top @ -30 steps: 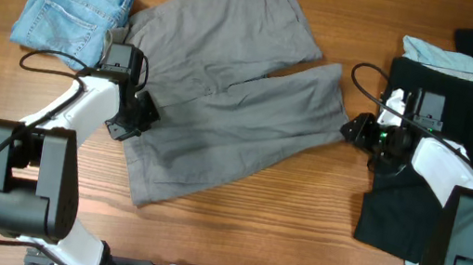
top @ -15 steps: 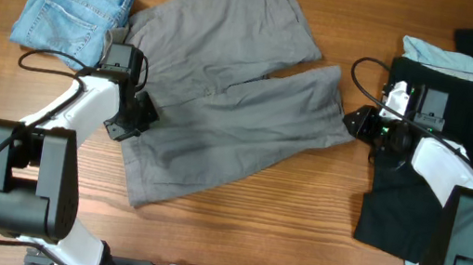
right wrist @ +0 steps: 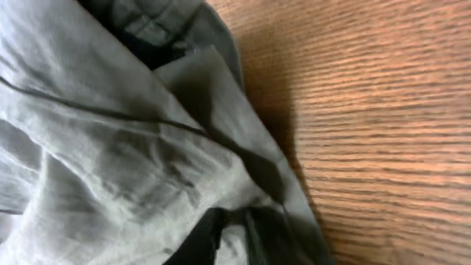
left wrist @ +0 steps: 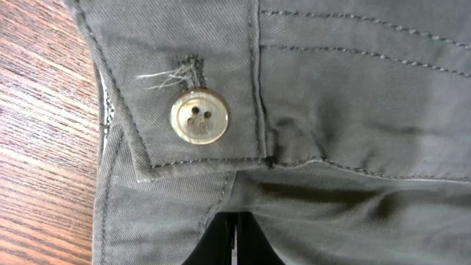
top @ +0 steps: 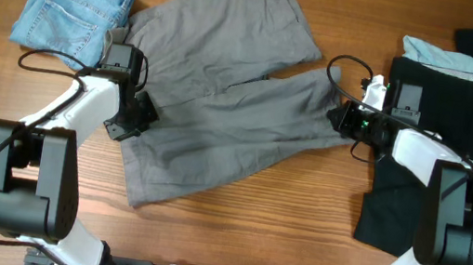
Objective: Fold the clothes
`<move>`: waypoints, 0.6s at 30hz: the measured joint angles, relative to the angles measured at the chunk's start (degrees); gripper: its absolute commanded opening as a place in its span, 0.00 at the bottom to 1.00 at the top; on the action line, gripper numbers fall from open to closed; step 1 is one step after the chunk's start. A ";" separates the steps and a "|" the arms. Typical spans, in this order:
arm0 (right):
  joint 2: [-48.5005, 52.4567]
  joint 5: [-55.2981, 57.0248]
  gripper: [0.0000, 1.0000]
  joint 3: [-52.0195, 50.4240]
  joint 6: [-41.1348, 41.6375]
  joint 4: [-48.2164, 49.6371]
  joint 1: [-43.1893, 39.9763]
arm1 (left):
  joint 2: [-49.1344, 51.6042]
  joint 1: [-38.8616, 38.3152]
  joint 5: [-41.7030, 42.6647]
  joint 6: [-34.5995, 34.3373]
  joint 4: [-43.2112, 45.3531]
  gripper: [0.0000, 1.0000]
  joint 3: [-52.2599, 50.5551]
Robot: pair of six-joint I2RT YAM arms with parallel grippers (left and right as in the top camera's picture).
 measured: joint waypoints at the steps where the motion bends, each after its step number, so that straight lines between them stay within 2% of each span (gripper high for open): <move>1: 0.17 -0.79 0.04 0.00 0.00 0.09 0.00 | 0.00 0.00 0.00 0.00 0.00 0.05 0.00; 6: 1.18 -5.75 0.04 0.39 1.46 2.23 0.11 | 0.00 0.00 0.00 0.00 -0.02 0.06 0.00; 11: 1.27 -11.15 0.04 1.62 9.16 15.15 0.26 | 0.00 0.00 -0.02 0.00 -0.04 0.06 0.04; 13: 1.27 -11.23 0.04 1.64 10.62 17.00 0.26 | 0.00 0.00 -0.02 0.00 -0.04 0.06 0.04; 15: 1.27 -11.23 0.05 1.64 12.04 16.63 0.26 | 0.00 0.00 -0.02 0.00 -0.04 0.06 0.04; 18: 1.36 -11.47 0.04 2.19 11.26 7.89 0.33 | 0.00 0.00 -0.02 0.00 -0.07 0.06 0.04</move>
